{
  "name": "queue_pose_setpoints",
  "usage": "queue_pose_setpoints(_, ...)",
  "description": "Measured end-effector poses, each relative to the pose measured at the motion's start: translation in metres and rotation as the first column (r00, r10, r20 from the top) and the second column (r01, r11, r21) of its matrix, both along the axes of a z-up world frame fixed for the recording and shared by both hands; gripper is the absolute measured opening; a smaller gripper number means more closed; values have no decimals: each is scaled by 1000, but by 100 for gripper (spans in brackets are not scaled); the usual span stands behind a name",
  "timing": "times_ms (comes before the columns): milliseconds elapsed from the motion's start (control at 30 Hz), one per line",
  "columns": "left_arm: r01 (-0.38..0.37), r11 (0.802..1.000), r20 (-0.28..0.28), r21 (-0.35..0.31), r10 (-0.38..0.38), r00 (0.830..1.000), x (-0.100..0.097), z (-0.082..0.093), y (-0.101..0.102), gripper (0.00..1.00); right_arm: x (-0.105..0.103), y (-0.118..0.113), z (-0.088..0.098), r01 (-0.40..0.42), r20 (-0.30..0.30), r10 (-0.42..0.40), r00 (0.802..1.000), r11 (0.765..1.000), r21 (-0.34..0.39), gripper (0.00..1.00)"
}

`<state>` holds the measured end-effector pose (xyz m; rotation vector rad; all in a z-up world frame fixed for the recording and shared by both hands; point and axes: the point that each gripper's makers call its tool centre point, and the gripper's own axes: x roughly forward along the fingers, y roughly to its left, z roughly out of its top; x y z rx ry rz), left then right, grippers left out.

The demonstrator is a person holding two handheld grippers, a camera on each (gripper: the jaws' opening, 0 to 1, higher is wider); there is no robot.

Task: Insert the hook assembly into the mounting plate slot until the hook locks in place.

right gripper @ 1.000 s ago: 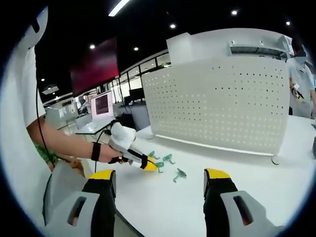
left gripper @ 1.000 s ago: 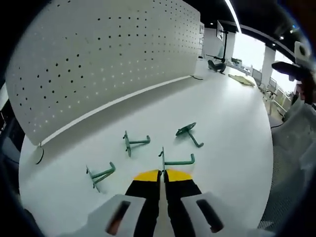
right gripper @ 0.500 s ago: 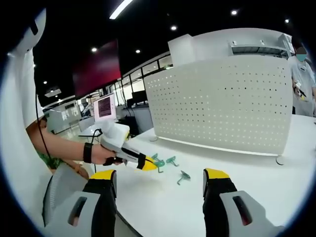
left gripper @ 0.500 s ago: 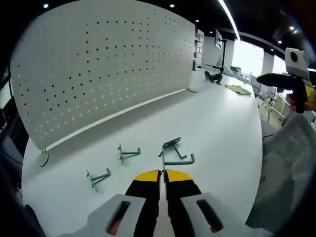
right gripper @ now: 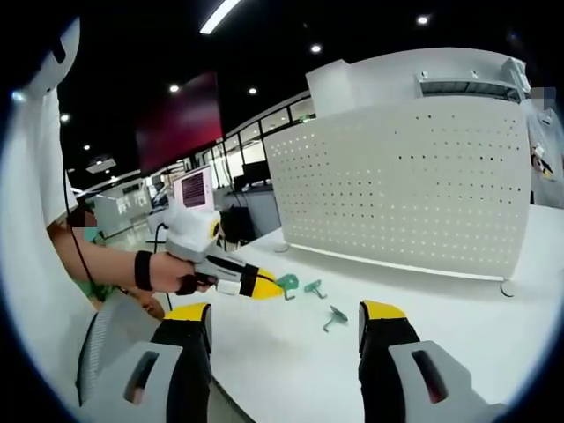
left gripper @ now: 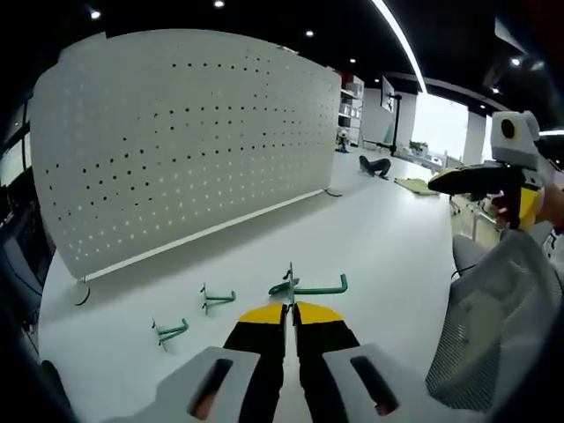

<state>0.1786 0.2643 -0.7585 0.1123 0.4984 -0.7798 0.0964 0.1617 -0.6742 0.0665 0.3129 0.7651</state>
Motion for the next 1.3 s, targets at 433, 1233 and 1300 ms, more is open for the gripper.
queue_pose_setpoints(433, 10, 996, 9, -93, -9, 1000, -15, 21, -11, 4, -3, 13, 6, -53, 27, 53, 998, 999, 7, 54)
queue_pose_setpoints(1233, 115, 970, 122, -216, -90, 988, -36, 65, -43, 4, 1, 31, 16, -54, 19, 53, 998, 993, 100, 36)
queue_pose_setpoints(1300, 133, 963, 137, -233, -103, 985, -38, 69, -47, 4, 1, 32, 18, -53, 18, 52, 999, 992, 114, 34)
